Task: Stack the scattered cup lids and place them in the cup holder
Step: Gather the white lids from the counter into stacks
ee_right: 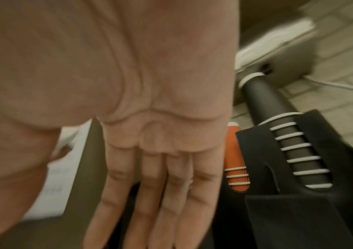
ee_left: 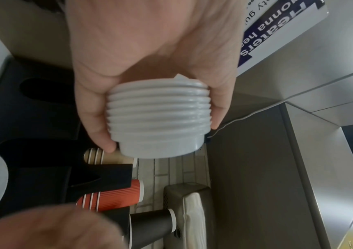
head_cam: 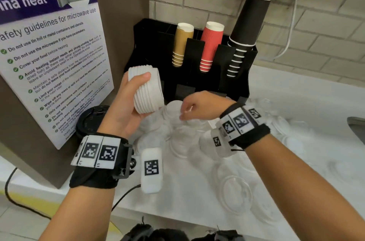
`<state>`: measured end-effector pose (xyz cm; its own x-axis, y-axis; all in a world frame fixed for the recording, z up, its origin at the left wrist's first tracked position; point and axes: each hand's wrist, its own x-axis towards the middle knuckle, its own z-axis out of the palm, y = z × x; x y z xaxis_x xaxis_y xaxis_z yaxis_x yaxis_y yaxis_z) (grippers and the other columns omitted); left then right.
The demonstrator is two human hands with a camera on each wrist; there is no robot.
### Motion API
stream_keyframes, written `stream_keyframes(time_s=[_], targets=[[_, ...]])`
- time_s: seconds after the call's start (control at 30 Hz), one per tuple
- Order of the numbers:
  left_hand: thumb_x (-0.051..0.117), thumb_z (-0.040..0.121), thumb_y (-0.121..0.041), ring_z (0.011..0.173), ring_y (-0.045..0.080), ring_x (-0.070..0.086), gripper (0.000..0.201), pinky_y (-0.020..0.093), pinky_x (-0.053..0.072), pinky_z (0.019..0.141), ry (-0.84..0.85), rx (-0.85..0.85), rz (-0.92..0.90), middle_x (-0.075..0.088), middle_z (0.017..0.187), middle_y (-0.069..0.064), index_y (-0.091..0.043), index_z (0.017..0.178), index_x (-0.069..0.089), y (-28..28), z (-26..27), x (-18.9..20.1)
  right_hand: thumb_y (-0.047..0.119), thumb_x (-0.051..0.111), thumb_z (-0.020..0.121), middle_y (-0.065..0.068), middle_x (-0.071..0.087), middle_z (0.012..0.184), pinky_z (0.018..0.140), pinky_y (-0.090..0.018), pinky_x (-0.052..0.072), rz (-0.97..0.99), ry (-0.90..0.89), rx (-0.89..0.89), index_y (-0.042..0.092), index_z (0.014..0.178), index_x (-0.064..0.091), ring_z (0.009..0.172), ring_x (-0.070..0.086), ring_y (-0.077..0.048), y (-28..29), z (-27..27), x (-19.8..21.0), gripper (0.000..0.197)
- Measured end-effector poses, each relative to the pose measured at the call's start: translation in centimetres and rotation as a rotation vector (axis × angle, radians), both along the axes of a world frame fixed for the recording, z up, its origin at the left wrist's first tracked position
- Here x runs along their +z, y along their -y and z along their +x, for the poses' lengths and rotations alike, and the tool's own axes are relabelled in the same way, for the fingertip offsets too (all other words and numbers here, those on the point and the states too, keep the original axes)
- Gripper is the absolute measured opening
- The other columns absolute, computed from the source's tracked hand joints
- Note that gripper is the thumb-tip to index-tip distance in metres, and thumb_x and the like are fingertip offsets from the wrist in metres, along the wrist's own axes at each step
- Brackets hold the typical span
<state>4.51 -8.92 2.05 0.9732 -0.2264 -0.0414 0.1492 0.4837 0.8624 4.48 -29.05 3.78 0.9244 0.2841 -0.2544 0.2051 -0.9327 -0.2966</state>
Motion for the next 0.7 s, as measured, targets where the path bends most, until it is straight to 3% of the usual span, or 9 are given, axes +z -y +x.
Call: stream_keyframes(time_s=[0.1,0.23,0.3,0.43,0.57,0.7], targets=[[0.066,0.072,-0.038,0.099,0.016,0.063,0.072,0.038,0.056,0.072,-0.006,0.002,0.000,0.061,0.114,-0.001,-0.023,0.140,0.046,-0.3,0.0,-0.1,0.065,0.059,0.080,0.001,0.059,0.092,0.076,-0.031,0.048,-0.377,-0.086,-0.015,0.014,0.100,0.059,0.092,0.058,-0.020,-1.1,0.3,-2.7,0.055],[0.066,0.072,-0.039,0.101,0.017,0.061,0.073,0.038,0.055,0.070,-0.009,-0.009,0.010,0.060,0.116,0.000,-0.022,0.140,0.046,-0.4,0.0,-0.2,0.071,0.056,0.077,-0.007,0.058,0.117,0.079,-0.032,0.043,-0.460,-0.068,-0.079,0.013,0.129,0.046,0.106,0.056,-0.025,-2.2,0.2,-6.0,0.079],[0.066,0.072,-0.039,0.103,0.018,0.060,0.073,0.039,0.054,0.074,-0.010,-0.011,0.011,0.059,0.117,0.001,-0.022,0.140,0.046,-0.6,0.0,-0.2,0.067,0.060,0.076,-0.006,0.053,0.121,0.082,-0.035,0.046,-0.439,-0.031,-0.029,0.015,0.129,0.046,0.110,0.054,-0.026,-2.4,0.2,-6.0,0.075],[0.066,0.072,-0.039,0.103,0.018,0.060,0.072,0.038,0.055,0.077,-0.010,0.002,0.008,0.059,0.116,0.001,-0.022,0.139,0.047,-1.0,0.1,-0.3,0.040,0.078,0.073,-0.001,0.051,0.117,0.088,-0.035,0.043,-0.218,-0.065,0.225,0.022,0.118,0.056,0.111,0.049,-0.023,-2.9,-0.2,-4.8,0.053],[0.066,0.073,-0.038,0.104,0.019,0.060,0.070,0.040,0.055,0.079,-0.012,0.002,0.003,0.060,0.117,0.001,-0.022,0.138,0.048,-1.1,0.2,-0.2,0.035,0.081,0.067,0.003,0.042,0.135,0.096,-0.044,0.028,-0.656,-0.053,0.538,0.030,0.138,0.037,0.127,0.030,-0.024,-3.7,-1.3,-5.4,0.084],[0.066,0.072,-0.039,0.104,0.019,0.060,0.071,0.039,0.057,0.075,-0.013,0.002,0.015,0.059,0.117,0.001,-0.022,0.138,0.048,-0.8,0.0,0.0,0.022,0.070,0.079,-0.001,0.031,0.147,0.108,-0.049,0.020,-0.794,0.025,0.612,0.029,0.146,0.025,0.138,0.020,-0.029,-3.4,-1.5,-6.0,0.081]])
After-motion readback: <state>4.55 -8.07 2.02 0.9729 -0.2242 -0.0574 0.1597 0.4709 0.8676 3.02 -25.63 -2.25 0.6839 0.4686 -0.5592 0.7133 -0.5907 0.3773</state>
